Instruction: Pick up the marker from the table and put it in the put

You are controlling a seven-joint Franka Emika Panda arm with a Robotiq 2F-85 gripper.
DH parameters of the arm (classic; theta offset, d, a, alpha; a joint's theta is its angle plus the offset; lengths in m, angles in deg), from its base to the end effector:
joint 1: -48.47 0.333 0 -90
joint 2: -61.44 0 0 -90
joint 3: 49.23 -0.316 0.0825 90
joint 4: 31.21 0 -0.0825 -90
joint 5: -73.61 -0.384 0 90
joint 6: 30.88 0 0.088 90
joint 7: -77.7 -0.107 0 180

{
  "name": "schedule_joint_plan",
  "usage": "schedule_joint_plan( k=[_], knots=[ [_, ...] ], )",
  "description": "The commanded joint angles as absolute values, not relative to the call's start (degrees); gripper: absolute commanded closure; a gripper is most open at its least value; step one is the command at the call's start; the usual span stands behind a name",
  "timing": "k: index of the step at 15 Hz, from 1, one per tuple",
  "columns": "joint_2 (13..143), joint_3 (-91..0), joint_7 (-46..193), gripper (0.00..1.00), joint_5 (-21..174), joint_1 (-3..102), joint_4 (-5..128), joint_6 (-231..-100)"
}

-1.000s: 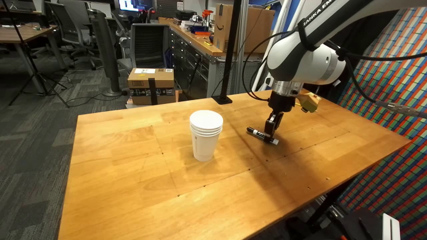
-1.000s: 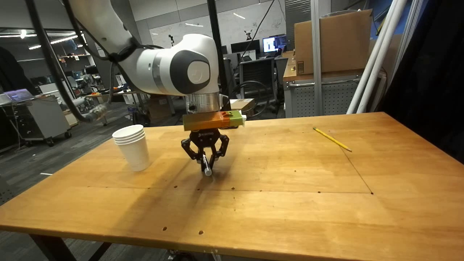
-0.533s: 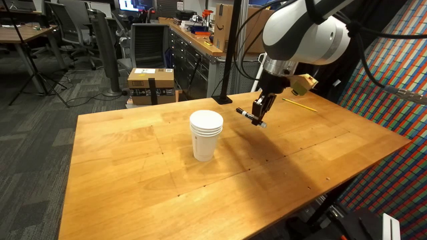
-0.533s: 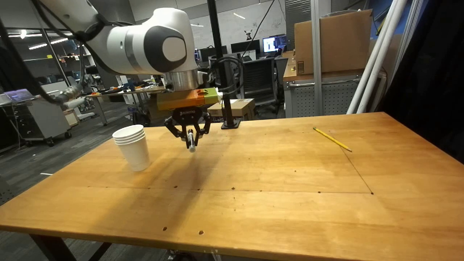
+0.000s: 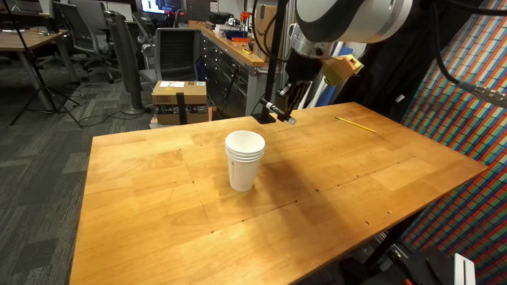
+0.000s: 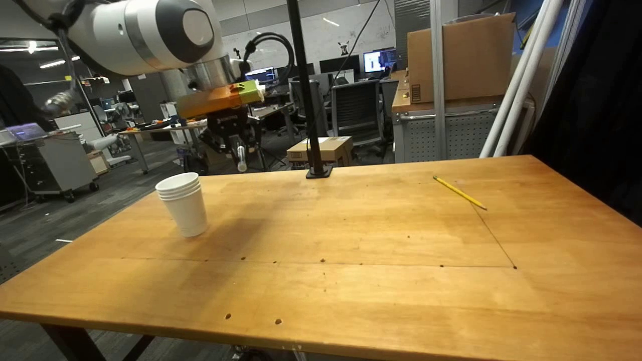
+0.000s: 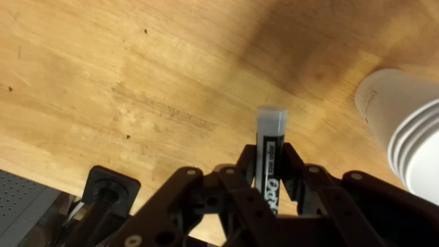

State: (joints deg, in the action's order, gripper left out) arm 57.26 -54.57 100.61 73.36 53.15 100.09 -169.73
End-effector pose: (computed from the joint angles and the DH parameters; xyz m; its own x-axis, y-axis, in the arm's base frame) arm 0.5151 0.0914 0.4012 0.8219 0.5385 0.1857 0.5332 -0.8420 0.0821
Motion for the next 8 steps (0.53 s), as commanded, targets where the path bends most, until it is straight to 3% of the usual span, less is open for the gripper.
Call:
schedule_joint_plan(
  k=[1,8],
  knots=[
    [57.7,-56.5,94.9,0.93,76.2,55.3,96.1,-170.4],
    [57.7,-59.2,83.6,0.93,67.6,58.8,93.0,-171.8]
  ],
)
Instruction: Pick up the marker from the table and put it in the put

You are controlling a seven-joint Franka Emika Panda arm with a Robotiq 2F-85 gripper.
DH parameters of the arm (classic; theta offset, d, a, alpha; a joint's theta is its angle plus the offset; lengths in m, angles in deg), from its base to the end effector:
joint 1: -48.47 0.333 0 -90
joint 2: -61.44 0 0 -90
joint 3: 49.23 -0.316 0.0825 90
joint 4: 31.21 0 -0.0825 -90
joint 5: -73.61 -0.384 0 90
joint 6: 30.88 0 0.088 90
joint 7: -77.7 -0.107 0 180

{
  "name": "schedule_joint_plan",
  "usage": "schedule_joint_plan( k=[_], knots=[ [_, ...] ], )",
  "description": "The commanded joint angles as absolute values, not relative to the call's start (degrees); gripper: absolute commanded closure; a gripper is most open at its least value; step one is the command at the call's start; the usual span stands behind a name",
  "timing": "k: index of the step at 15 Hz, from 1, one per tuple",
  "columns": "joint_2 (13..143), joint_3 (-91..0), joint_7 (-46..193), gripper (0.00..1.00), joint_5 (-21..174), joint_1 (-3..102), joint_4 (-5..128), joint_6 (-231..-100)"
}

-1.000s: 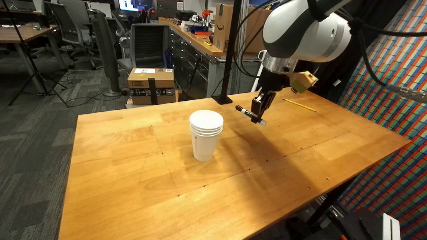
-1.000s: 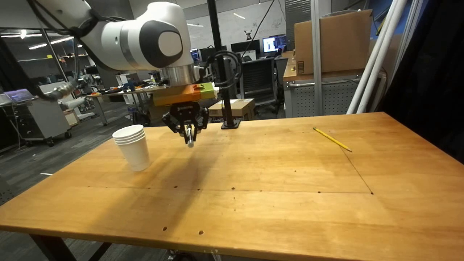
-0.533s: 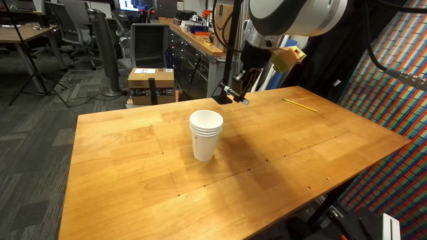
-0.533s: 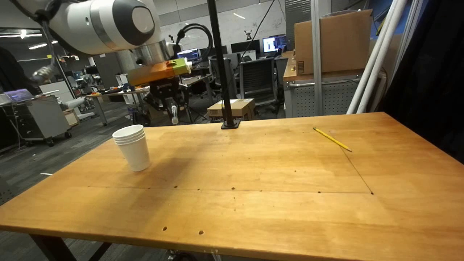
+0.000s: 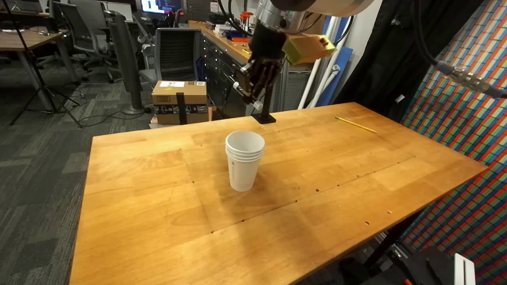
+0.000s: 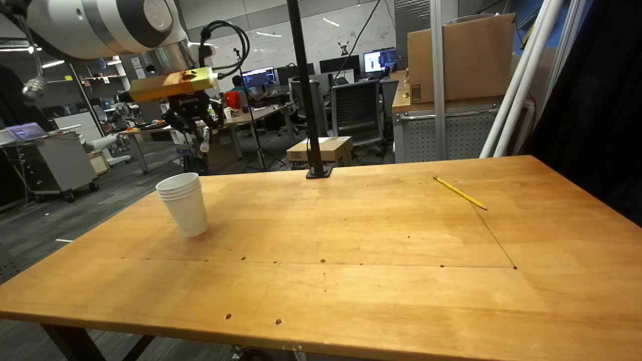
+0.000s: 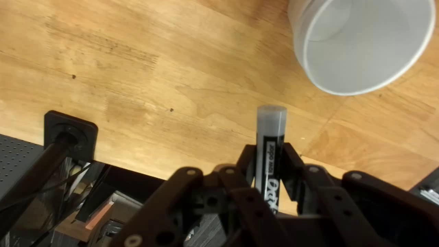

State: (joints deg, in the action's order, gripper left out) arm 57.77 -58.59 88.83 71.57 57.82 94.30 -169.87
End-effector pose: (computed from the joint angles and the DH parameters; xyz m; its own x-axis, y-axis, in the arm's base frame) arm 0.5183 0.1767 0.4444 0.8372 0.4623 0.2922 0.4730 -0.8803 0.0373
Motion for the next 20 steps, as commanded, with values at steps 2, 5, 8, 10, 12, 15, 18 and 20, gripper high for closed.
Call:
schedule_joint_plan(
  k=[2,5,8,10,12,15,18,20],
  knots=[
    [56.5,-59.7,79.1,0.93,65.3,59.3,94.3,-173.9],
    [54.8,-60.4,72.4,0.93,63.5,59.6,96.6,-178.3],
    [53.3,-60.7,67.3,0.93,62.7,59.6,99.2,-181.9],
    [51.6,-60.7,65.7,0.93,61.3,59.8,102.2,-184.8],
    [49.3,-60.8,65.7,0.93,60.5,60.0,106.3,-188.9],
    [43.5,-60.8,66.7,0.93,59.1,61.0,114.8,-194.5],
    [36.7,-60.9,67.3,0.93,57.9,63.7,124.3,-201.3],
    [33.2,-61.6,66.1,0.93,57.6,66.3,129.6,-206.7]
  ],
)
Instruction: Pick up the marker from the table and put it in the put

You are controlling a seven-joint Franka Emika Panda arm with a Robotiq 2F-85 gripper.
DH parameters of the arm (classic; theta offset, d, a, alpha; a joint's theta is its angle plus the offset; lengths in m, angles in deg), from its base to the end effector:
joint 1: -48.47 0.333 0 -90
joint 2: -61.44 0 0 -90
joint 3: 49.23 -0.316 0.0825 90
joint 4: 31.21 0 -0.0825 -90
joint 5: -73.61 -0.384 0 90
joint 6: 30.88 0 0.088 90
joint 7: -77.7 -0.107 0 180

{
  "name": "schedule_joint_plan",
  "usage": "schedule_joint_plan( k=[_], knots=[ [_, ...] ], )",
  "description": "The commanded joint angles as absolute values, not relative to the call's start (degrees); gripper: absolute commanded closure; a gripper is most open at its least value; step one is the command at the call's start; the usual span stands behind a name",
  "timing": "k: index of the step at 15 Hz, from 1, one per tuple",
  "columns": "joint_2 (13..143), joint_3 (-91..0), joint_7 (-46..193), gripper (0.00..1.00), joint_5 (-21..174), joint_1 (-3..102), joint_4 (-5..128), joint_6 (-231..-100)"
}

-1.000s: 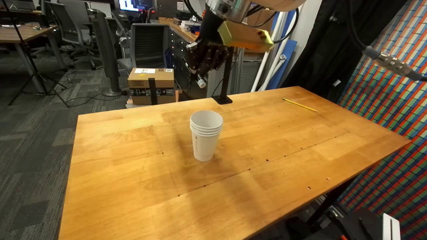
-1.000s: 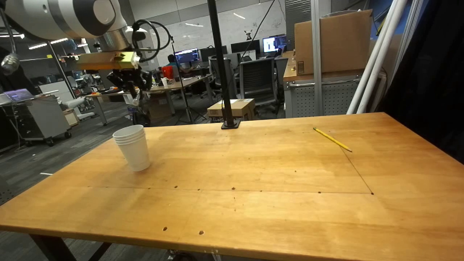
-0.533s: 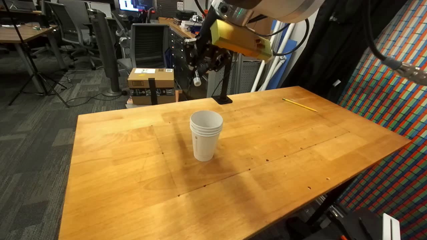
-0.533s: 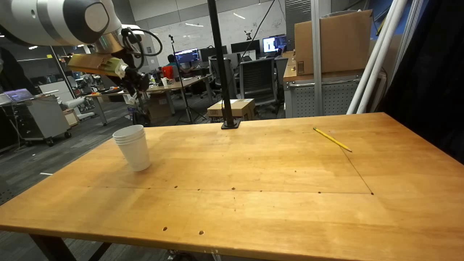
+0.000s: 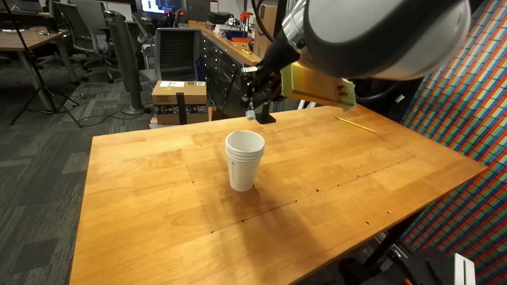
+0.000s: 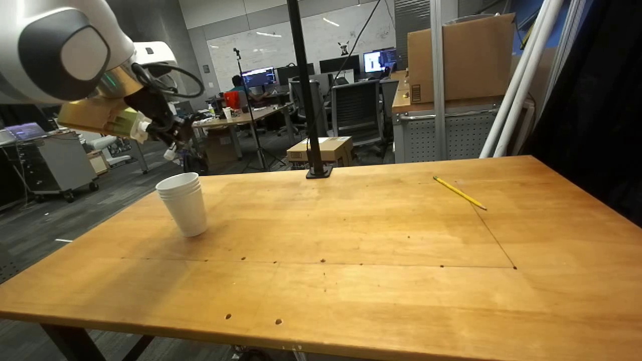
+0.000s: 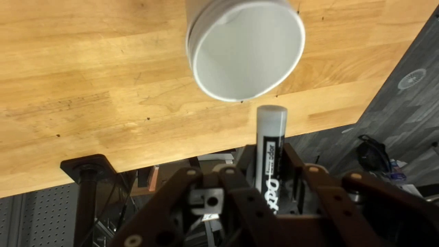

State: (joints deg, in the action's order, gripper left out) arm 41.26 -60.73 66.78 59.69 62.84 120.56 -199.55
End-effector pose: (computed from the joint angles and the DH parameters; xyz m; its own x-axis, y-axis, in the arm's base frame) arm 0.4061 0.1809 0.4291 0.8285 -0.0281 0.5593 0.1168 -0.9681 -0.2217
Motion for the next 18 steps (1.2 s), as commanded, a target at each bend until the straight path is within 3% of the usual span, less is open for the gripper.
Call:
schedule_joint_plan(
  k=[1,2,6,10,18],
  knots=[
    [31.6,-62.4,65.1,0.93,57.9,67.3,131.7,-209.3],
    [35.7,-65.0,63.3,0.93,60.1,65.6,126.3,-210.2],
    [35.0,-80.9,58.6,0.93,56.5,56.9,127.7,-223.2],
    [35.6,-91.9,60.5,0.93,53.1,48.8,127.7,-227.6],
    [37.5,-100.7,65.7,0.92,48.9,37.1,127.7,-228.0]
  ],
)
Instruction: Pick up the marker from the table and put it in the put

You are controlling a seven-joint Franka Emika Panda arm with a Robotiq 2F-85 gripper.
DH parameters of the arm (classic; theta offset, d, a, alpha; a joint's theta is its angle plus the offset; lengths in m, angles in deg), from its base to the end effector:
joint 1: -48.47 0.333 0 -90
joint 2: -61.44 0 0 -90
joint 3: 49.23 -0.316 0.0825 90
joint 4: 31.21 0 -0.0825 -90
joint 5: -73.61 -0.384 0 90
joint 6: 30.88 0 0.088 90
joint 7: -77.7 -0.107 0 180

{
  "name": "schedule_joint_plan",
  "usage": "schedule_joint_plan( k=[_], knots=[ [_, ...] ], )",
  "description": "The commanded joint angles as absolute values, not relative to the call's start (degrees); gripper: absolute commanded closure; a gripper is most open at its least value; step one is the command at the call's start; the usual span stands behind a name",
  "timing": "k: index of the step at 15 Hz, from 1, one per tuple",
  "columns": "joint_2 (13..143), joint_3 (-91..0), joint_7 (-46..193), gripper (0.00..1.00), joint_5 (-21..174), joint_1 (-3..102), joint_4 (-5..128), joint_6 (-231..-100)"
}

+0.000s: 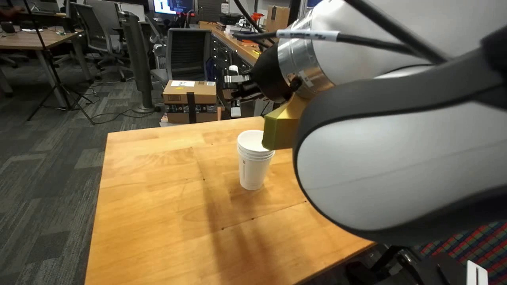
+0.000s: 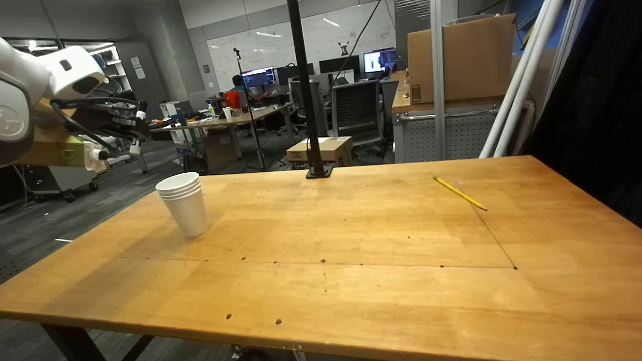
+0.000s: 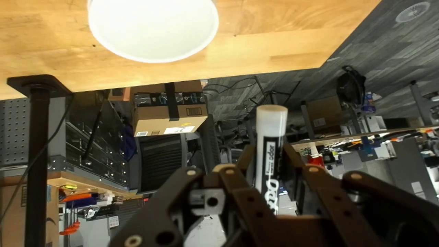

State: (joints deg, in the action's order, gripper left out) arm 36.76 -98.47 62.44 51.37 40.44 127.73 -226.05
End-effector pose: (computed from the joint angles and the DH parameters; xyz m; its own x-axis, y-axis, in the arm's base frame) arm 0.3398 0.2481 0.4166 0.5714 0.0011 0.8207 0.2149 -0.9653 -0.1484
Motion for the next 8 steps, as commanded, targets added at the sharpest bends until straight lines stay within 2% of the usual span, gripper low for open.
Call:
schedule_joint_plan(
  k=[1,8],
  knots=[
    [37.9,-100.9,66.5,0.92,48.6,36.3,127.7,-227.9],
    [40.2,-101.6,73.2,0.92,44.8,33.7,127.8,-227.2]
  ],
)
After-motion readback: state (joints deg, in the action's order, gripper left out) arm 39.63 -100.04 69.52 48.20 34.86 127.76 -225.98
